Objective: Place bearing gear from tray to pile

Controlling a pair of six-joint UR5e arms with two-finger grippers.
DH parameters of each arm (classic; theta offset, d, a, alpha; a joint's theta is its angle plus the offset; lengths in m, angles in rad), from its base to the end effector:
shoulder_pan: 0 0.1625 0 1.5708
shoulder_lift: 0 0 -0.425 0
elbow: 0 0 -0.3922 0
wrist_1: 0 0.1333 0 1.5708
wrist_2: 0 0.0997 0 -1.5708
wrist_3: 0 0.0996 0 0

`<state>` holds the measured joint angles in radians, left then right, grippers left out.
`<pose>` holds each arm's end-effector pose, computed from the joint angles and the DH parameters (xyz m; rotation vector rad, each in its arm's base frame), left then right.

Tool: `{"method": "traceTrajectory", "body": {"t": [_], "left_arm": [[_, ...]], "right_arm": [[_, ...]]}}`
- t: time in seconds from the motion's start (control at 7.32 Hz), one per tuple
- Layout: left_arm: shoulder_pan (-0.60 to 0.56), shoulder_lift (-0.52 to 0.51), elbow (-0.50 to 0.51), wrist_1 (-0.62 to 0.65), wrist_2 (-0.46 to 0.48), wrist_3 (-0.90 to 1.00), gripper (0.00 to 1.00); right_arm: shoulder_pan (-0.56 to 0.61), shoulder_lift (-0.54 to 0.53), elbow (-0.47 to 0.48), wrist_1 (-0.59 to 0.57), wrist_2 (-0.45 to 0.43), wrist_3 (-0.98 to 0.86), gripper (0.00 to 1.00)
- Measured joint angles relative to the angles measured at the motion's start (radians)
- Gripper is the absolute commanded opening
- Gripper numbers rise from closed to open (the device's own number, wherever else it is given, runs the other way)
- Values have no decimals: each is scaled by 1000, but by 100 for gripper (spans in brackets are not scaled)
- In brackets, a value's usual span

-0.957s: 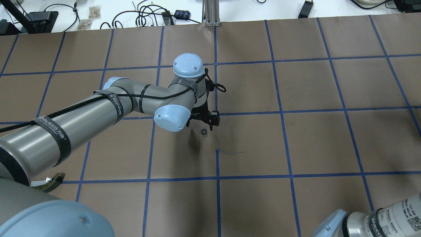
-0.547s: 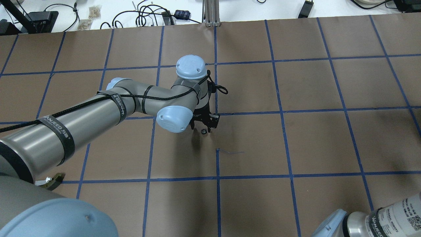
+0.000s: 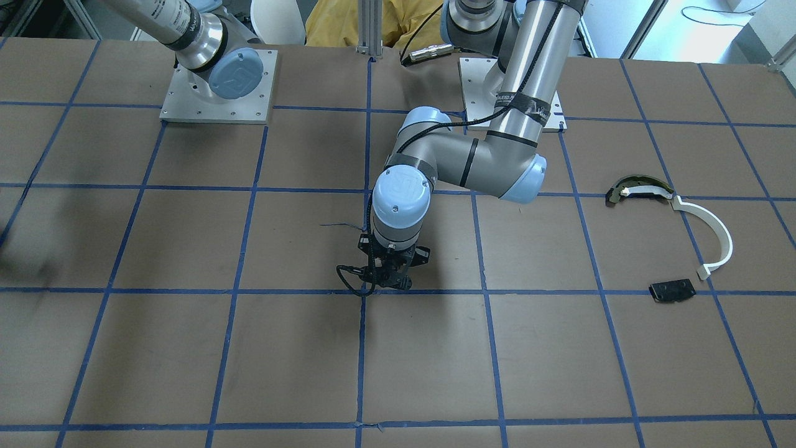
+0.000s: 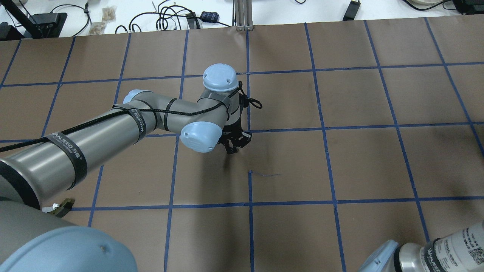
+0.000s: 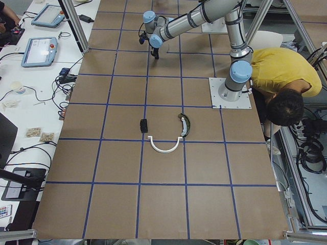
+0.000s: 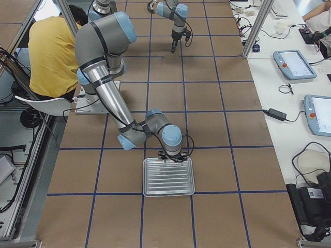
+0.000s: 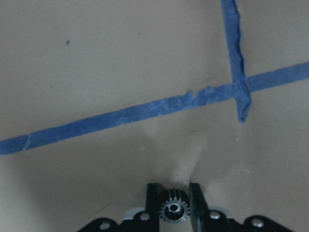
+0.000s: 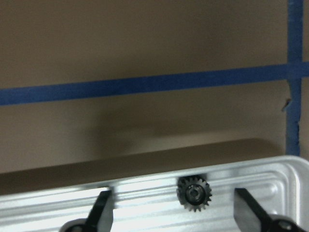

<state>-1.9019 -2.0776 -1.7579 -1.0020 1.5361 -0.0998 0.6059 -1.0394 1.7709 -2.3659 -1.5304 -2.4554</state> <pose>-0.3225 -0.5176 0.1720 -0.3576 -3.1074 -0.2030 -0.4257 -0.4620 0.1739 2.0852 -2.2568 0.0479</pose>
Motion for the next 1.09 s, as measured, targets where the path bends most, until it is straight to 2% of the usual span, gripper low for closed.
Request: {"method": "traceTrajectory", "body": {"t": [0.27,0.41,0.55,0.68,1.09], "left_arm": [[28,30,27,-26,13,8,0],[87,47,55,-63,16,13,0],[174,65,87,-109,18,35,0],[277,81,108,-149,35,98,0],[645,96,102,-207,107,421,0]], "right_arm": [[0,-1,1,2,4,-3,32],[0,-1,1,2,4,-4,23],[1,-2,0,2,4,-3,7],[3,-5,-1,2,1,10,0],[29,-77,3,14,-3,179,0]]}}
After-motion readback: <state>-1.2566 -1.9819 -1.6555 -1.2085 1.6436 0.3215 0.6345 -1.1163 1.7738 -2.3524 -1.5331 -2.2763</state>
